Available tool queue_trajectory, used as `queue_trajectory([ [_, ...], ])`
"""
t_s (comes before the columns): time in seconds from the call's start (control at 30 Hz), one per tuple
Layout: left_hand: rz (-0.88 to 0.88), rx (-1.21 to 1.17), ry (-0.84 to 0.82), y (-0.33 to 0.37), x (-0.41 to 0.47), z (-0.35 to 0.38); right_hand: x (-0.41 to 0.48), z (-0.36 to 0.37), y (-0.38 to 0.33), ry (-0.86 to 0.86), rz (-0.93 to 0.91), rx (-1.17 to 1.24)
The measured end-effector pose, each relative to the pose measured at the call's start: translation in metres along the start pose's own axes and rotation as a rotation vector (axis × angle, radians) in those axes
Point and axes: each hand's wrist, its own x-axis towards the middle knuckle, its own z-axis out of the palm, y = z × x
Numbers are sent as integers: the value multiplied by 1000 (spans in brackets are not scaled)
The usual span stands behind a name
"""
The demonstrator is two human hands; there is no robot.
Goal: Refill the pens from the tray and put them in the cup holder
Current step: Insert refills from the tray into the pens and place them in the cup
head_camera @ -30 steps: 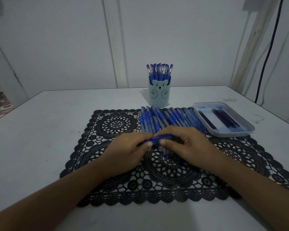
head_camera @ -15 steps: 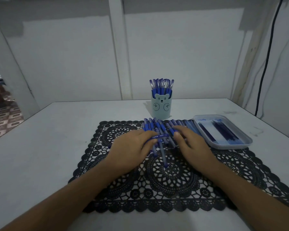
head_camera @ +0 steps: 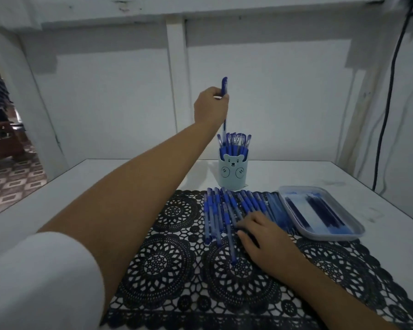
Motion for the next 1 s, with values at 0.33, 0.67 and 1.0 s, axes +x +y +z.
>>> queue_trajectory([
  [0.33,-14,449,-294,-49,-33,26,0,2,1,5,-14,7],
  [0.67,178,524,-239,-56,-60,-7,-2,2,0,19,-30,2],
  [1.0,-191,803,-636,-86,-140,-55,-6,-2,-8,86,-21,-108],
])
